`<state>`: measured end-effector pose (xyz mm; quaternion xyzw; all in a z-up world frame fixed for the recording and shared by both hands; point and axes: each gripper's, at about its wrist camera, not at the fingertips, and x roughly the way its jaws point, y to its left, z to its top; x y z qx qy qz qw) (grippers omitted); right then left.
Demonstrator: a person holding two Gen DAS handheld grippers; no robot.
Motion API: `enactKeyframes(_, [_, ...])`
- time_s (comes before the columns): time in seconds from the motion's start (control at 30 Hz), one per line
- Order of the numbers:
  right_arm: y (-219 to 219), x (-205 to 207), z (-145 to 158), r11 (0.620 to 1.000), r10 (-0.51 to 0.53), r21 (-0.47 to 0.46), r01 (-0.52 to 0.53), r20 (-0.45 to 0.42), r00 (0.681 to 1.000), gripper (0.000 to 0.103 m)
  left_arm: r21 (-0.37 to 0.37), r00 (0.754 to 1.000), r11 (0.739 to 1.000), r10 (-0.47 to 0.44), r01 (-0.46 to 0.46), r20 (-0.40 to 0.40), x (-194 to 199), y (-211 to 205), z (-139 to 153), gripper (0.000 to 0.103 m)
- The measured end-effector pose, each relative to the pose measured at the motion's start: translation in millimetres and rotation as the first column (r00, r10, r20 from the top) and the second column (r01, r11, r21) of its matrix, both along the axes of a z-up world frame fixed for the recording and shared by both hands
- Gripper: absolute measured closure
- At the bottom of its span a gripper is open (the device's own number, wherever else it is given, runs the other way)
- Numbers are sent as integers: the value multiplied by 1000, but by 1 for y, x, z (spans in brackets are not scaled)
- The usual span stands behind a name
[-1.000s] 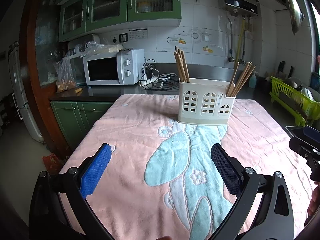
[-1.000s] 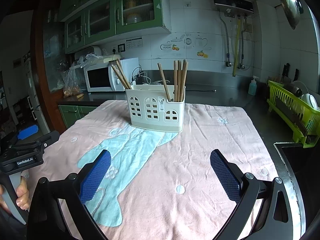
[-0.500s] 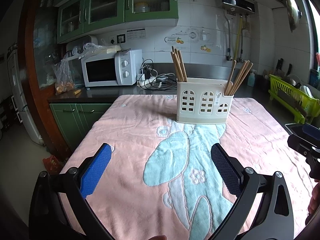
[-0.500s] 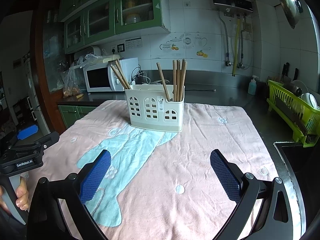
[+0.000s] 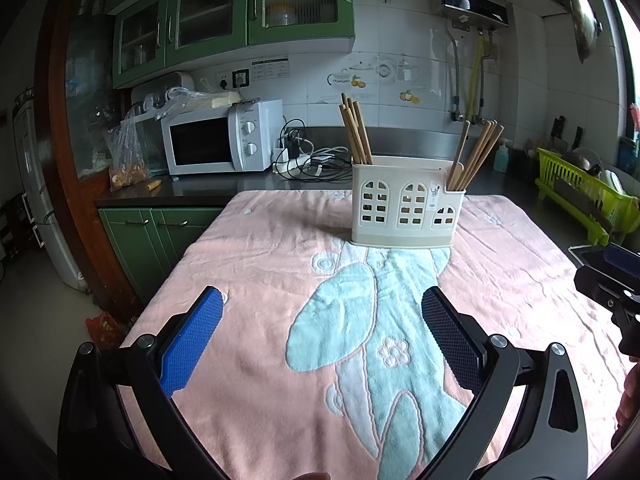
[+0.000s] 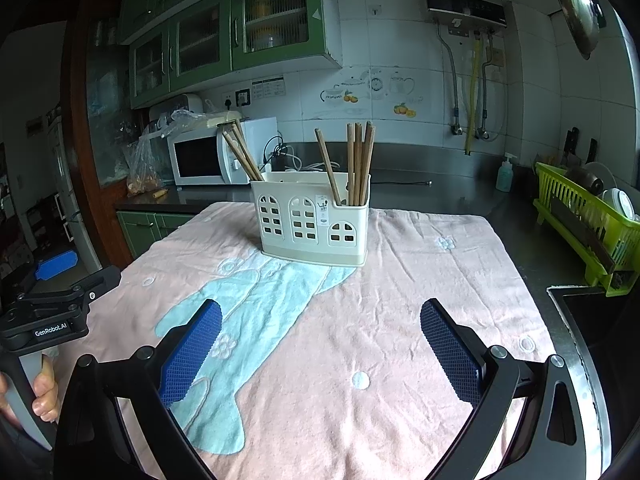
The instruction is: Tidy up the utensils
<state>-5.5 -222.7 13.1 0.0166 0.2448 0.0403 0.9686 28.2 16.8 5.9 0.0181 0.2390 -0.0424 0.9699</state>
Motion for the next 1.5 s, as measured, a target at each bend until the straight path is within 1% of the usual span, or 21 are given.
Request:
enactKeyframes(1.27, [0,1,-2,1000,7,5,-7,-2,1000,7,8,1000,1000,-14,14,-10,1,0,-3,5])
enactKeyframes(1.4, [0,1,-3,1000,6,6,-6,-1,1000,7,21,1000,1000,-10,9,14,-2,-1,-2,5])
enactKeyframes(1.5, [1,1,-5,1000,7,8,-7,-2,1000,7,33,1000,999,-16,16,15,-2,-2,-1,5])
